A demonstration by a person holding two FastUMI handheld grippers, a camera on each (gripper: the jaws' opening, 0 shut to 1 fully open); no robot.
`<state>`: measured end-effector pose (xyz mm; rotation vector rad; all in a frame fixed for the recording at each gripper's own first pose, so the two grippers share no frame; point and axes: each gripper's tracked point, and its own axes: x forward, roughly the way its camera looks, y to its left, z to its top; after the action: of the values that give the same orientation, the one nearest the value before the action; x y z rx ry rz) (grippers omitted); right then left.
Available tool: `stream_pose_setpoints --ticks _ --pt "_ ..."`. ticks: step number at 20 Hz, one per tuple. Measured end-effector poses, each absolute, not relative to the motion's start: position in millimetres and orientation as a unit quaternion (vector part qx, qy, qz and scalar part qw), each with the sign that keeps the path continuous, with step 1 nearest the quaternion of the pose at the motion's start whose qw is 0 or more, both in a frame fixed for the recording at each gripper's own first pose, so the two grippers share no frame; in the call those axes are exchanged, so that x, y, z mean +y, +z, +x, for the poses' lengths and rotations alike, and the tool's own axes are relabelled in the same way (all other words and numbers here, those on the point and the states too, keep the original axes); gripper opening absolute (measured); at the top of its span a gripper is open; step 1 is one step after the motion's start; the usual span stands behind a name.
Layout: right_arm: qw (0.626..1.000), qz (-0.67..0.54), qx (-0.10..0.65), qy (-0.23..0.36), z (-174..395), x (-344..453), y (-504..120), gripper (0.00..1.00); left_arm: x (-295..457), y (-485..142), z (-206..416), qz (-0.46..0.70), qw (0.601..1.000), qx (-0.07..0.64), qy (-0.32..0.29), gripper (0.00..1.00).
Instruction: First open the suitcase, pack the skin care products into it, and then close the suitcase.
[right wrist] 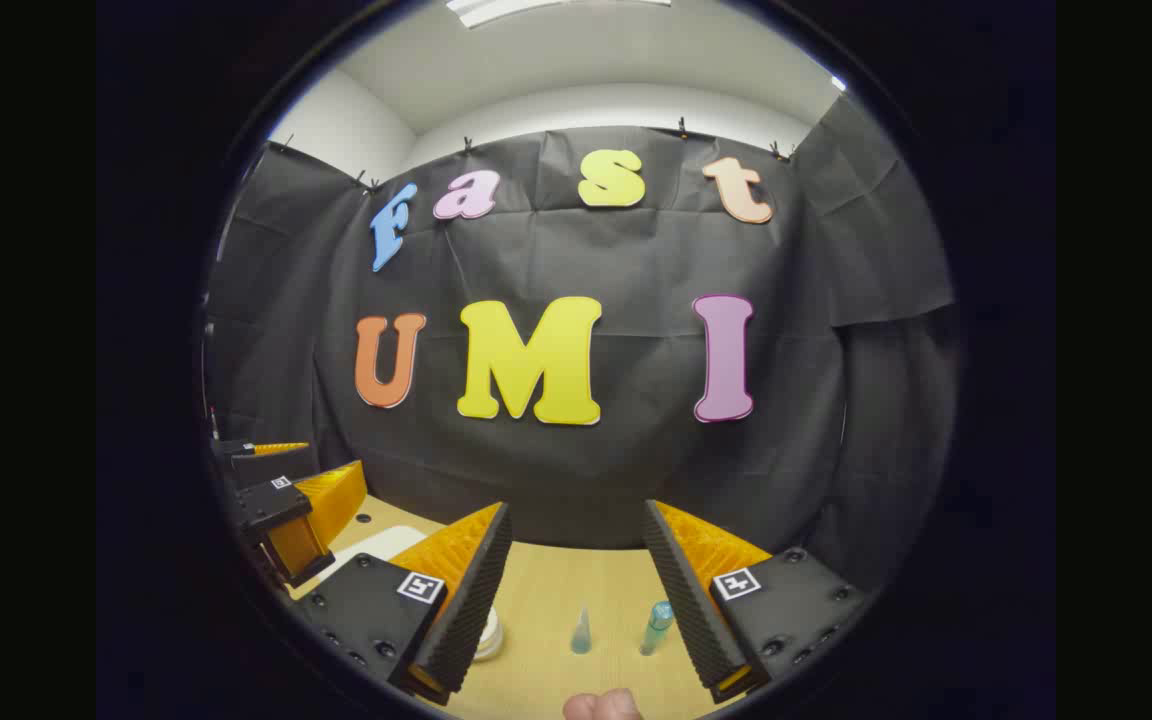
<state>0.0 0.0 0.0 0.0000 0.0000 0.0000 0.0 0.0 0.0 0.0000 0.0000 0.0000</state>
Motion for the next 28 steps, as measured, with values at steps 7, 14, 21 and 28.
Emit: stream_pose_setpoints --ticks 7,14,21,28 --pt "1.000 -0.008 -0.009 -0.009 2 -12 3 0.78 -7 -2 6 0.006 1.000 0.001 -0.008 0.98" --pt "1.000 -0.002 -0.004 -0.005 6 -13 1 0.77 -10 -1 11 0.014 1.000 0.001 -0.013 0.98" --pt "1.000 -0.009 0.008 -0.001 5 -23 -12 0.77 -14 -23 14 0.030 0.999 0.018 -0.022 0.98" --pt "0.999 -0.021 0.043 -0.024 -6 -61 -47 0.79 -28 -101 23 0.115 0.986 0.098 -0.069 0.98"
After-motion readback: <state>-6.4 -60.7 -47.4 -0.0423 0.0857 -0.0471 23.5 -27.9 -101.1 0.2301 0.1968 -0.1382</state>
